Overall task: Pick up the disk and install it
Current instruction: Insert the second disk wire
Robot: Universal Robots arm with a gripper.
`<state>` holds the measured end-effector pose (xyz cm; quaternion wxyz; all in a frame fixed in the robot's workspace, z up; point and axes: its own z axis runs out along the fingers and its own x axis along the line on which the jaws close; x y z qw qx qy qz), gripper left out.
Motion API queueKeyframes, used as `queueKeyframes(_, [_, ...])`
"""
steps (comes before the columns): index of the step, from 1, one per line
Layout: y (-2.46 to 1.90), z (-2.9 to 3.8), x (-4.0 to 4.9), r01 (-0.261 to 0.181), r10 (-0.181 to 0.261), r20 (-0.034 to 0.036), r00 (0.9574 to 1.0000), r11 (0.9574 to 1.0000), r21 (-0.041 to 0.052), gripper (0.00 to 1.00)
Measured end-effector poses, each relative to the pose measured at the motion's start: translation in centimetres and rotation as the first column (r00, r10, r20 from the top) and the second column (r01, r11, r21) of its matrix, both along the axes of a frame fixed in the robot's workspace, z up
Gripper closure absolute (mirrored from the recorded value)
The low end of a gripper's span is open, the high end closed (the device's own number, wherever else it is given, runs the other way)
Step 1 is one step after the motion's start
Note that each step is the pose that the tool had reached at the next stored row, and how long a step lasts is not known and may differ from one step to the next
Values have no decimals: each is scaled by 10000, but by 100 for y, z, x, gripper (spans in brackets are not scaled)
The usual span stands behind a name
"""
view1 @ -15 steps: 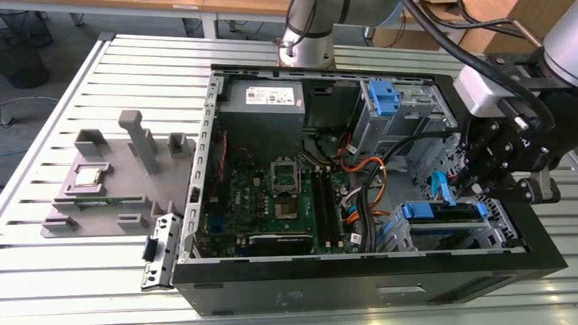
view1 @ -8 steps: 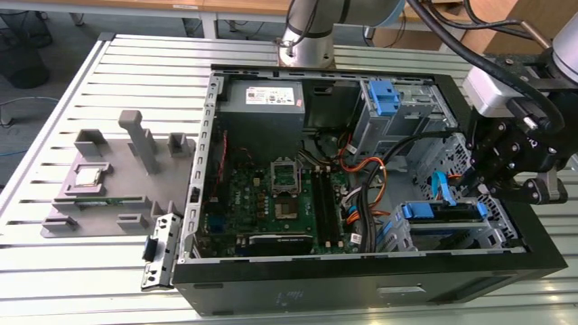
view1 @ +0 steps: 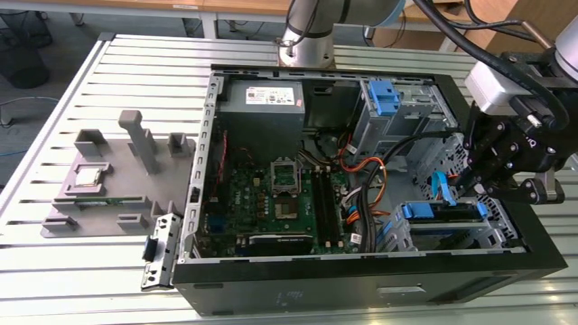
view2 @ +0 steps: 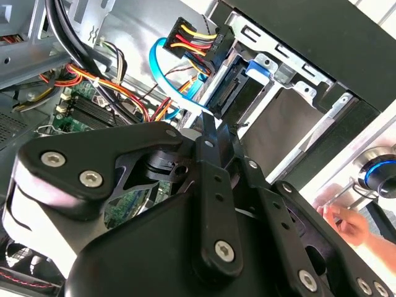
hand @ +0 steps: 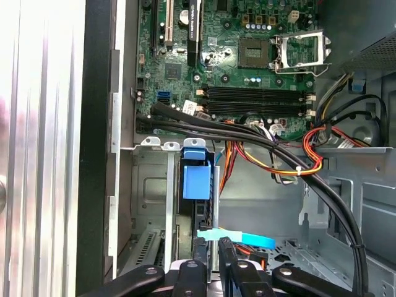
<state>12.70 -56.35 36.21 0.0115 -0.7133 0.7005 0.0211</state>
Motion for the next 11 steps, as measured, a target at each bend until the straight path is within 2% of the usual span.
queueKeyframes(11, [-1, 0, 21, -1, 1, -5, 10000, 10000, -1, 77])
